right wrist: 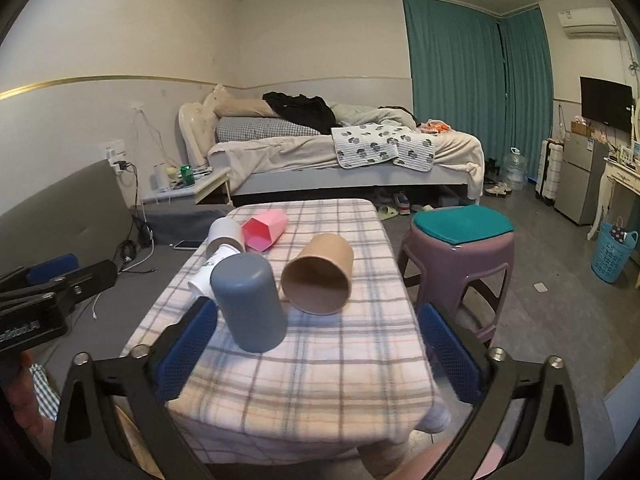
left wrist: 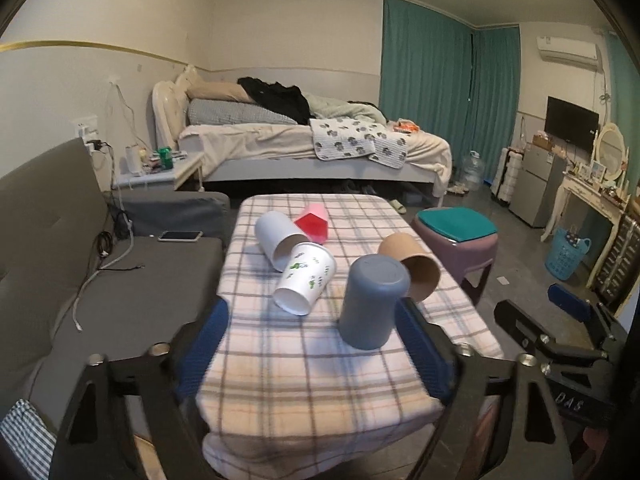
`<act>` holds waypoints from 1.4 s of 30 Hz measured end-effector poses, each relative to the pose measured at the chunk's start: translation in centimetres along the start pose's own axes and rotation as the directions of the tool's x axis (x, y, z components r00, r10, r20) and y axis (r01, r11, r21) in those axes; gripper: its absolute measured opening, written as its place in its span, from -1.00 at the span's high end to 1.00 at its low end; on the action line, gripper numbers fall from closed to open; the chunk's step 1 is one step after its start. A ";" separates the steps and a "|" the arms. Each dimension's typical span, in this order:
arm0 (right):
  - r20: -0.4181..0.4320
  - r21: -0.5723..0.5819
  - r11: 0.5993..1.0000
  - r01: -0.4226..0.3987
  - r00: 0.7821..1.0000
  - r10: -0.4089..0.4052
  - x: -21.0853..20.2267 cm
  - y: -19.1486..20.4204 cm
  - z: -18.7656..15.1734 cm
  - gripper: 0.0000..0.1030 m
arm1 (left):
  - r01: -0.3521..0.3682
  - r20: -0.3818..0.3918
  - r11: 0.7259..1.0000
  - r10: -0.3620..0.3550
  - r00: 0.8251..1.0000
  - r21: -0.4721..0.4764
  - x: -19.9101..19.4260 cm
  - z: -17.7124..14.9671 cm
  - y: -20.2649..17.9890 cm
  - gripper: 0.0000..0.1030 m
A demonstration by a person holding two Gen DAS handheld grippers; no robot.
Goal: Flip cup upside down
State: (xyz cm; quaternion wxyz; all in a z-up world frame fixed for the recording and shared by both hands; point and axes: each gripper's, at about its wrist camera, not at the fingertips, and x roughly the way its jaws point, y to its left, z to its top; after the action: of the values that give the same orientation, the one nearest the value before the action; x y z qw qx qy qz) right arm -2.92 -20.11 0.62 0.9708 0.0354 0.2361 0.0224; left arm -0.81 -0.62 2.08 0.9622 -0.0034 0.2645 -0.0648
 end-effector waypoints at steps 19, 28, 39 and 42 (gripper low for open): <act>-0.024 -0.010 1.000 0.026 0.999 -0.026 1.5 -0.1 -1.4 -1.00 | -0.083 0.017 0.996 0.084 0.996 -0.022 1.2 -2.3 0.3 -0.92; -0.033 0.005 1.000 0.022 0.999 -0.022 1.6 -0.3 -1.5 -1.00 | -0.096 0.013 0.995 0.097 0.995 -0.019 1.2 -2.5 0.1 -0.92; -0.040 0.001 1.000 0.025 0.999 -0.025 1.8 -0.3 -1.6 -1.00 | -0.105 0.016 0.994 0.106 0.994 -0.020 1.3 -2.7 0.0 -0.92; -0.047 -0.003 1.000 0.027 0.999 -0.027 2.0 -0.2 -1.7 -1.00 | -0.110 0.014 0.994 0.111 0.994 -0.021 1.4 -2.8 -0.1 -0.92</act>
State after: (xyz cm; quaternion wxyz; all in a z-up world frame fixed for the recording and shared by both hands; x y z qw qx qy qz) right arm -1.95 -20.13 -1.80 0.9653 0.0305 0.2592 0.0104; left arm -1.07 -0.83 -1.02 0.9663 0.0010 0.2574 -0.0087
